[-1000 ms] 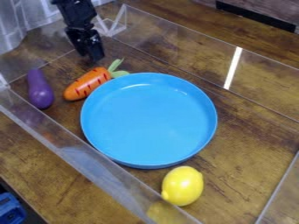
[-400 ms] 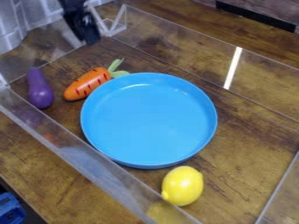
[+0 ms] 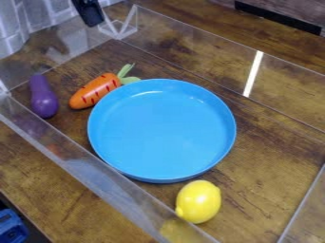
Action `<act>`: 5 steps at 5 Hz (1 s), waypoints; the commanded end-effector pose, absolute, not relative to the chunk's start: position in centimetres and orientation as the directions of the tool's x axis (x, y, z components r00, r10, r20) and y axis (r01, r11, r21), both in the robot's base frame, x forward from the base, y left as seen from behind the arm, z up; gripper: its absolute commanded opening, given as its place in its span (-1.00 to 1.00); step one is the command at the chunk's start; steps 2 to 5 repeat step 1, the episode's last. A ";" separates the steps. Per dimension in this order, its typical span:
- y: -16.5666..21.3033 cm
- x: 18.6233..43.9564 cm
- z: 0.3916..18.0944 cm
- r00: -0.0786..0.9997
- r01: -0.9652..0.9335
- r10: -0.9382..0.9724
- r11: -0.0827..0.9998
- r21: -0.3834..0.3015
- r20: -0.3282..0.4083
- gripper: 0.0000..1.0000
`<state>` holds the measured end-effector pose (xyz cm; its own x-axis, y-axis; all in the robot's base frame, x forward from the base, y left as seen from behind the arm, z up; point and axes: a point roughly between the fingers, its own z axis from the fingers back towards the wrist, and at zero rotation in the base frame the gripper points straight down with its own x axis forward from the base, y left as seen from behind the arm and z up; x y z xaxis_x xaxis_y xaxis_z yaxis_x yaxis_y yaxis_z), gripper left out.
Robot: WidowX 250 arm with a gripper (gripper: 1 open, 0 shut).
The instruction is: Move the carrot to the left side
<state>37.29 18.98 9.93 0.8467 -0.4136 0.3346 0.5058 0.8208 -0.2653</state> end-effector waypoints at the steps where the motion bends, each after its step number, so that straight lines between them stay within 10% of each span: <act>1: 19.3 37.6 12.0 0.802 0.560 -0.472 0.808 -0.185 0.367 1.00; 5: 19.3 37.6 12.0 0.802 0.560 -0.472 0.808 -0.185 0.367 1.00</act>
